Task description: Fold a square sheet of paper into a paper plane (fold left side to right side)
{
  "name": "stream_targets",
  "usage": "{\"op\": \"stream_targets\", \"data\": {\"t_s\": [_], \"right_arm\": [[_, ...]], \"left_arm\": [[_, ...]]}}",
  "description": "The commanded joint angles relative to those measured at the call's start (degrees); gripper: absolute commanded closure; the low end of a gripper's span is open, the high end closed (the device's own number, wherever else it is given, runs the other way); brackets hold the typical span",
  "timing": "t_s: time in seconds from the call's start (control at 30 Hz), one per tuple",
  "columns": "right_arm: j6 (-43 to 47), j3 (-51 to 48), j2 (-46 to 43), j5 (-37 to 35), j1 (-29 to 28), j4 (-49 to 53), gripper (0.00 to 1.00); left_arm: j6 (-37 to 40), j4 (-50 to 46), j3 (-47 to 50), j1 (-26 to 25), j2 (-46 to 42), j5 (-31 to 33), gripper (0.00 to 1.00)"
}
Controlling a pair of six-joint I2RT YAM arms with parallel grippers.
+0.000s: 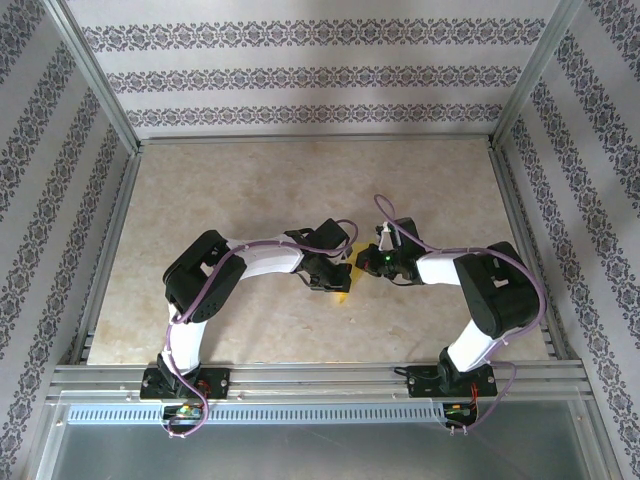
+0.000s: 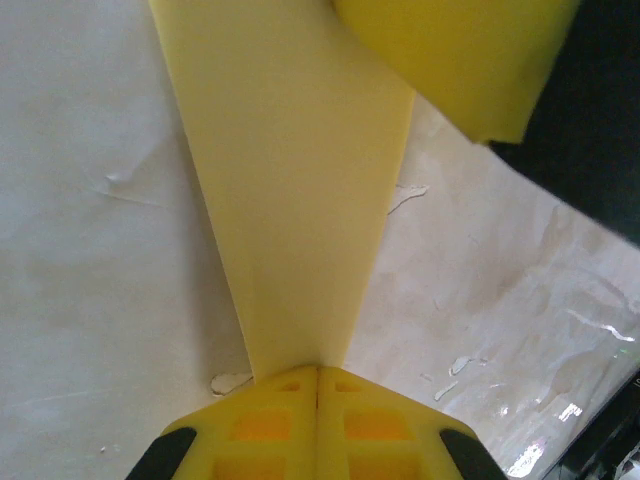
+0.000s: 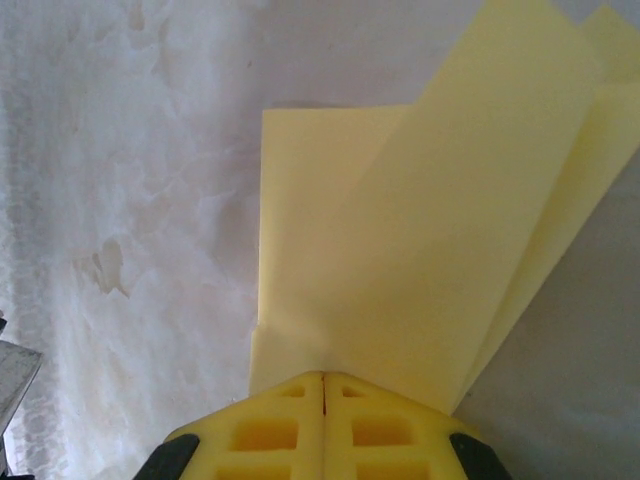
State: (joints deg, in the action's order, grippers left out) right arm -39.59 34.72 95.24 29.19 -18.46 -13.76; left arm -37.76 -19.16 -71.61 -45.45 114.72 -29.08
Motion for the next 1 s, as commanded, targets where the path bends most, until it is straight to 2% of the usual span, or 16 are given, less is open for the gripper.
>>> {"op": "stream_targets", "data": {"t_s": [0.0, 0.77, 0.97], "right_arm": [[3.32, 1.84, 1.69, -3.26, 2.08, 2.40, 1.00], [5.23, 11.34, 9.11, 1.86, 14.42, 5.06, 1.00], [5.58, 14.44, 5.66, 2.76, 15.73, 8.93, 1.00]], "left_arm": [[1.37, -9.14, 1.45, -0.60, 3.67, 5.79, 1.00], [1.81, -9.76, 1.04, -0.60, 4.02, 5.94, 1.00], [1.90, -9.57, 1.12, -0.60, 3.69, 5.96, 1.00]]}}
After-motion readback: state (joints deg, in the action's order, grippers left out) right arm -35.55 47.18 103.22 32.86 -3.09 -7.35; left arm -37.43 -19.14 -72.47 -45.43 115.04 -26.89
